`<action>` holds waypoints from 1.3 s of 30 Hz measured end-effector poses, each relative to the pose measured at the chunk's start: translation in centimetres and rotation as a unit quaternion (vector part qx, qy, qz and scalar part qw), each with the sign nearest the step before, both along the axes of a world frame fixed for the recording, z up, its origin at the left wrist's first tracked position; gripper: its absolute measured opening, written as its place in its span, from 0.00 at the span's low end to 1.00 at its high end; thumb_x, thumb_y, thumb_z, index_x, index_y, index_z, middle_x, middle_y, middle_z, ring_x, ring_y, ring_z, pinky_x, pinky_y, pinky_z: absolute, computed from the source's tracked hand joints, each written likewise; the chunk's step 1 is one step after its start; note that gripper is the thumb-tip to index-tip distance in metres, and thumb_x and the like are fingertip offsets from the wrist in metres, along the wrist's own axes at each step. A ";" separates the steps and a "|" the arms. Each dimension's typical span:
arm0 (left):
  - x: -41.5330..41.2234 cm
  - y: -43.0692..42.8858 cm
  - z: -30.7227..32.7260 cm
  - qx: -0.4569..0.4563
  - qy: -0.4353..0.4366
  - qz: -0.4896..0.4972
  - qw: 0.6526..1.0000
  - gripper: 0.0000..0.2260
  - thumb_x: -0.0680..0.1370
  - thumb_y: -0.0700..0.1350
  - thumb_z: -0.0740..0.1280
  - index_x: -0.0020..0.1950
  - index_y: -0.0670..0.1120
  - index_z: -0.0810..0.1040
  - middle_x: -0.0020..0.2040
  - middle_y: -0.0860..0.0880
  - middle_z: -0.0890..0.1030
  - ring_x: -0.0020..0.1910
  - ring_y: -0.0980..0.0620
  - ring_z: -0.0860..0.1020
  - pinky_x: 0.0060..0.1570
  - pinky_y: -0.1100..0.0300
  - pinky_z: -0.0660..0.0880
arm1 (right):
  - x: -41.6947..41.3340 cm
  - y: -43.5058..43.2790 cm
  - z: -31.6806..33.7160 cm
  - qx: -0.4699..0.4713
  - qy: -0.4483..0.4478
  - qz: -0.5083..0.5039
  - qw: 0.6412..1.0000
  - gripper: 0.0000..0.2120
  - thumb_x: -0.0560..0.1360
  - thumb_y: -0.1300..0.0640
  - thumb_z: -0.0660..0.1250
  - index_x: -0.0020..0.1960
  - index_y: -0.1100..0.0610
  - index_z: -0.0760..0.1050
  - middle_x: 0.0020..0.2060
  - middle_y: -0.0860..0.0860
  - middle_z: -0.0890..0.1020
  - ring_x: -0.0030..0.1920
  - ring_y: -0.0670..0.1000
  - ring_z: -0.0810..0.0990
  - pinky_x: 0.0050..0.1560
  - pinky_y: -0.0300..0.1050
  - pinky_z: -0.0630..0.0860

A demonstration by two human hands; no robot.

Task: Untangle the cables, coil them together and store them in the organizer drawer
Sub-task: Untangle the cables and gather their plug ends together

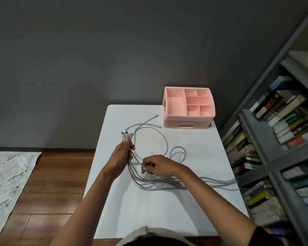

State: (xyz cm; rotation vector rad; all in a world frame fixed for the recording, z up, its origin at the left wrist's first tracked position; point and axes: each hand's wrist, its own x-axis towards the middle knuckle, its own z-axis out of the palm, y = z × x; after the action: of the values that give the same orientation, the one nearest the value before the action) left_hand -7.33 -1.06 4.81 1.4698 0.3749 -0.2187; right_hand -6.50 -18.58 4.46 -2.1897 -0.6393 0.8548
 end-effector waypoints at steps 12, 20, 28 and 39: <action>-0.8 -1.1 0.7 -0.176 -0.028 0.166 0.970 0.19 0.83 0.57 0.51 0.34 0.49 0.60 0.25 0.54 0.58 0.23 0.56 0.56 0.23 0.65 0.60 | -2.2 2.0 1.0 0.118 0.236 -0.053 0.963 0.18 0.84 0.48 0.51 0.38 0.53 0.66 0.25 0.46 0.61 0.25 0.44 0.57 0.26 0.36 0.55; -0.9 0.2 0.7 -0.199 -0.040 0.285 0.937 0.19 0.84 0.55 0.50 0.34 0.50 0.58 0.21 0.56 0.56 0.18 0.59 0.53 0.18 0.70 0.51 | -1.1 -1.3 0.1 0.047 0.325 -0.003 0.944 0.17 0.83 0.48 0.53 0.37 0.51 0.65 0.23 0.42 0.59 0.23 0.42 0.53 0.24 0.36 0.50; -0.9 2.4 -0.1 -0.173 -0.044 0.337 0.924 0.18 0.84 0.54 0.50 0.35 0.49 0.59 0.22 0.56 0.57 0.19 0.58 0.54 0.19 0.69 0.52 | -0.5 -7.9 -1.7 -0.054 0.328 -0.054 0.942 0.16 0.81 0.46 0.59 0.37 0.52 0.68 0.23 0.43 0.61 0.23 0.43 0.55 0.23 0.35 0.53; -1.5 3.0 -1.0 -0.137 -0.039 0.348 0.926 0.18 0.83 0.54 0.51 0.35 0.49 0.60 0.22 0.56 0.57 0.20 0.58 0.55 0.21 0.68 0.52 | 0.4 -12.5 -3.0 -0.094 0.293 -0.072 0.949 0.14 0.81 0.51 0.59 0.38 0.54 0.72 0.23 0.44 0.68 0.24 0.43 0.63 0.27 0.36 0.61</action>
State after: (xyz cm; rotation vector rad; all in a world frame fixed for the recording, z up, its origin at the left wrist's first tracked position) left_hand -8.84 1.95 3.82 0.9922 0.7449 0.3481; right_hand -6.06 -31.04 1.44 -1.9577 -0.1053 1.4482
